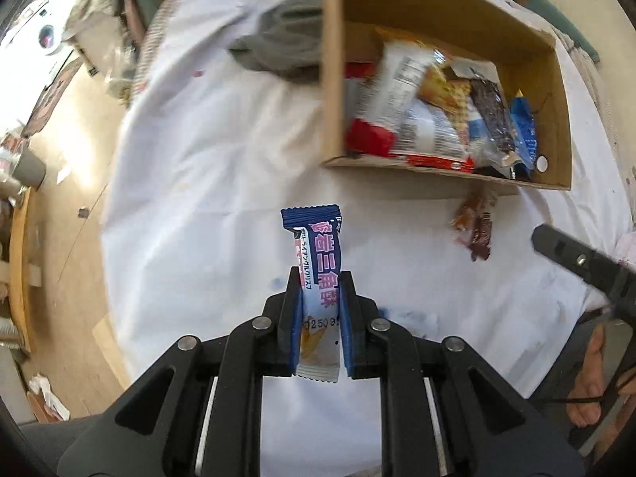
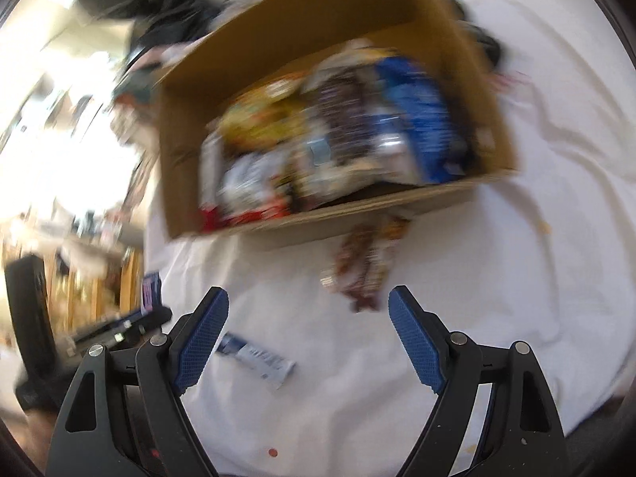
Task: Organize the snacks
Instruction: 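Grasp the blue-white stick pack with the right gripper while left holds bar, then carry both packs over the box and release them inside, then lower the right gripper to the sheet and grasp the brown chocolate bar pack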
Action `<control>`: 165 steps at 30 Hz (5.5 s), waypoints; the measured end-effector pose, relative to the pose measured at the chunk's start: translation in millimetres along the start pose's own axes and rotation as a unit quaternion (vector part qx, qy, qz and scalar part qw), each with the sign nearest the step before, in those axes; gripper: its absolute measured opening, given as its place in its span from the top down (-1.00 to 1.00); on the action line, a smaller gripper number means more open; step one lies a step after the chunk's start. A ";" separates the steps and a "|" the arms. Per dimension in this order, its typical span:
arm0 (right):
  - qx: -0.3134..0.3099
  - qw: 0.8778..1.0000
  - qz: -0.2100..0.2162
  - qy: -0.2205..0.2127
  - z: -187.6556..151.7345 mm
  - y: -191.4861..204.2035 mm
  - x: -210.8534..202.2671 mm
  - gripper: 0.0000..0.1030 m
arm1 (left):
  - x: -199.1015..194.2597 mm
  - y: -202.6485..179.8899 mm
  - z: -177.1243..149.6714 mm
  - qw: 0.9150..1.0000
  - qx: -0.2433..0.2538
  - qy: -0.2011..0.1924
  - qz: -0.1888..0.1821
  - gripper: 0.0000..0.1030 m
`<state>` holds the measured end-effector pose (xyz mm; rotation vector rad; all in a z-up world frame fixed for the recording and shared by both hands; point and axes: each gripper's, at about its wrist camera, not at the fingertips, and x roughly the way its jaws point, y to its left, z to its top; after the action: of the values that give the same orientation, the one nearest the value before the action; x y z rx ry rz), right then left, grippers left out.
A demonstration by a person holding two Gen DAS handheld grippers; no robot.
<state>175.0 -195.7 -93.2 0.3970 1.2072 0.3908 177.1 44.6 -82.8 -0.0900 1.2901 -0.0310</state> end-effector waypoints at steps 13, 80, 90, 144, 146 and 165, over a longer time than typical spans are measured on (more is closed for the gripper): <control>-0.238 0.959 -0.064 0.142 -43.7 76.7 84.1 -0.62 | -3.4 31.9 -30.0 0.999 -0.031 0.004 0.028 0.74; -0.053 0.990 0.055 -0.117 93.5 -2.9 -45.8 0.67 | -39.1 -52.8 75.4 0.985 0.032 -0.170 -0.021 0.74; -0.033 0.996 0.036 -0.076 89.5 -13.7 -9.0 0.67 | -5.6 -53.5 85.3 0.985 0.015 -0.162 -0.058 0.74; 0.018 0.990 0.015 -0.138 58.3 -22.6 -53.6 -0.81 | -48.3 -50.2 51.9 0.973 0.026 -0.226 -0.037 -0.56; 0.024 0.989 0.010 -0.142 50.6 -26.5 -59.5 -0.86 | -50.2 -50.5 46.7 0.973 0.028 -0.228 -0.027 -0.56; 0.078 0.991 -0.034 -0.106 -2.2 -68.9 -66.3 -0.86 | -20.8 -54.8 -4.6 0.989 0.020 -0.141 -0.029 -0.58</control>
<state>158.0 -287.8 -73.8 0.5185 1.0428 0.1900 168.5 -8.6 -59.5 -0.0937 1.0034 -0.0906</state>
